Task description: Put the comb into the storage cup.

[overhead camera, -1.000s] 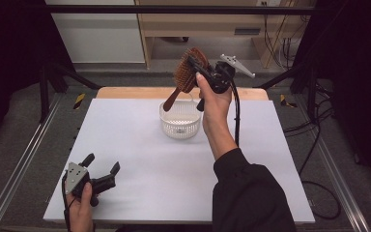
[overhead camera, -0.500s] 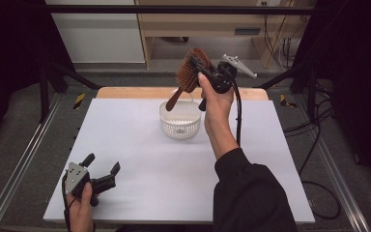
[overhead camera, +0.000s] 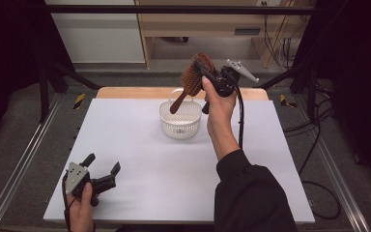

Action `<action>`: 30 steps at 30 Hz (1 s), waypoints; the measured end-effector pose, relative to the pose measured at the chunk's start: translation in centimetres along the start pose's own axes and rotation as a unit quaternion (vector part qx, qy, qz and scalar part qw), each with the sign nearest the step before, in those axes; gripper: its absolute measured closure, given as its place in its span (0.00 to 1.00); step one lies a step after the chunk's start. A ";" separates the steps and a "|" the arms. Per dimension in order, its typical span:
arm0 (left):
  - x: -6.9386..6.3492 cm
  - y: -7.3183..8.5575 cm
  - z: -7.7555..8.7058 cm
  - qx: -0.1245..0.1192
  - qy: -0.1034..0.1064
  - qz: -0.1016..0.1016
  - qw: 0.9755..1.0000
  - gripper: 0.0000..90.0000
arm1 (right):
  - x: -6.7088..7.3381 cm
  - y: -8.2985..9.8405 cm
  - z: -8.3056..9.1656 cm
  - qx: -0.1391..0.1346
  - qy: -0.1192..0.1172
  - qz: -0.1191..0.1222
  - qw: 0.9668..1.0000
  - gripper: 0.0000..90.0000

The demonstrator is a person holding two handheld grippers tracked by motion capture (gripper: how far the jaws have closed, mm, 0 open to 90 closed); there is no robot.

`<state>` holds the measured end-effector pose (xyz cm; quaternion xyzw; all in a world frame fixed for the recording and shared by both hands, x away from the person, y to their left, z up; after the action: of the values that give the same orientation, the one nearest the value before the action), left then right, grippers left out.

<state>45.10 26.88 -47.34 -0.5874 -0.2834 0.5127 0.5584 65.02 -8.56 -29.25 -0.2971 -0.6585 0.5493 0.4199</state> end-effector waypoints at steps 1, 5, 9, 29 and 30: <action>0.0 0.0 0.0 0.000 0.000 0.000 1.000 0.02 | -0.1 0.2 0.0 0.000 0.002 -0.002 1.000 0.56; 0.0 0.0 0.0 0.000 0.001 0.000 1.000 0.02 | -0.4 0.9 0.0 0.003 0.005 -0.005 1.000 0.56; 0.0 0.0 0.0 -0.001 0.002 0.000 1.000 0.02 | -0.5 1.7 -0.1 0.007 0.003 -0.006 1.000 0.56; -0.1 0.1 -0.1 0.003 0.005 -0.001 1.000 0.02 | -1.1 5.4 -0.2 0.020 0.004 -0.017 1.000 0.56; -0.1 0.1 -0.1 0.003 0.005 -0.001 1.000 0.02 | -1.1 5.5 -0.2 0.021 0.005 -0.016 1.000 0.56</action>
<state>45.10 26.69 -47.45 -0.5881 -0.2797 0.5096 0.5624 65.37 -8.21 -34.88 -0.2803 -0.6496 0.5546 0.4380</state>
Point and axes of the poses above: each handheld gripper's, and its own axes: z roughly backward along the jaws, y roughly out of its underside, x roughly to its left, the point moved 5 cm from there along -z, roughly forward along the jaws, and after that the axes turned 14 degrees about z, right-handed, at the moved point
